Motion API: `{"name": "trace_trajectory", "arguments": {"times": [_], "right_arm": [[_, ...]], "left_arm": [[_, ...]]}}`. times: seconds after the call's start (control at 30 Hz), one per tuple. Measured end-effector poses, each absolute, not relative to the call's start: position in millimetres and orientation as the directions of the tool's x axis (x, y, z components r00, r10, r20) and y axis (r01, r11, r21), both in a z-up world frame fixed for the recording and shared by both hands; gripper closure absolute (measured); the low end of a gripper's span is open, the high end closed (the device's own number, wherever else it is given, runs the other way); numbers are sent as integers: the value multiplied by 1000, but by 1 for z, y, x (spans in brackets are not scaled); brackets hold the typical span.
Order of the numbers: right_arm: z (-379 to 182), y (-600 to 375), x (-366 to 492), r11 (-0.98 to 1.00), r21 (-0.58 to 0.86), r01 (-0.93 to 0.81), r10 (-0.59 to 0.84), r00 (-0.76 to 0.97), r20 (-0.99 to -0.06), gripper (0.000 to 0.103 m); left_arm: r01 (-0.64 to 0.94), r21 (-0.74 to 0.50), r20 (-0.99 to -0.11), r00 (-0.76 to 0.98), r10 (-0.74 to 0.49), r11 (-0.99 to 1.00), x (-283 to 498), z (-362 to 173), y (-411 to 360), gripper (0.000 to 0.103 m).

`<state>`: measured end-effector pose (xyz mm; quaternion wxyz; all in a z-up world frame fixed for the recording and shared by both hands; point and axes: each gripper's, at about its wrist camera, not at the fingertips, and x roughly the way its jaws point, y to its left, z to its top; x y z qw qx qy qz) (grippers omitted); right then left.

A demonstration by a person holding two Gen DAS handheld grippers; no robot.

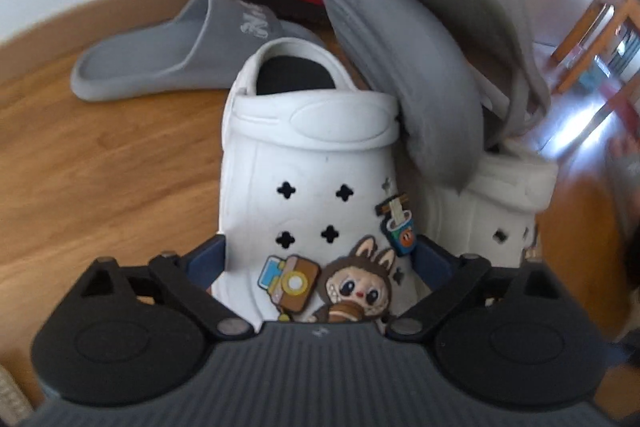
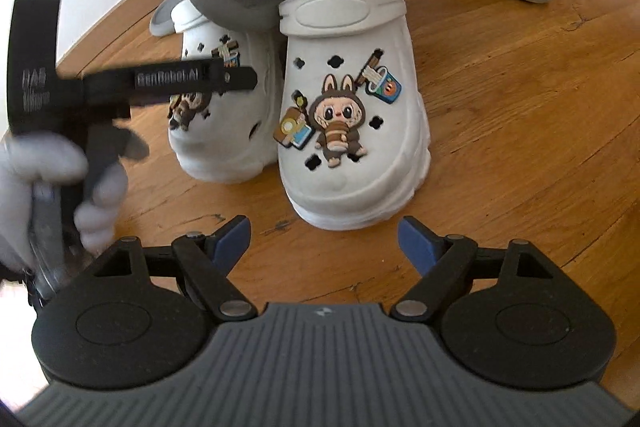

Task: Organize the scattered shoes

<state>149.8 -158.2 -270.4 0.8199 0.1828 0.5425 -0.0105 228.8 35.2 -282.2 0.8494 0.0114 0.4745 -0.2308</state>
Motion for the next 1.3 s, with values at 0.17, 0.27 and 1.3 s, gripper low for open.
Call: {"name": "trace_trajectory", "arguments": {"times": [0.17,0.27,1.3], "right_arm": [[-257,-154,157,924,321,207,186,490,-852,22],[-244,-149,160,912,369,182,219,544,-810,22],[-278,62,175,954,300,29,298,56,-953,15]], "left_arm": [[320,-200,-830,447,-334,926,201,-279,56,8],[287,-204,-847,428,-316,936,177,-278,75,7],[243,-287,-778,505,-374,927,-41,-230,252,6]]}}
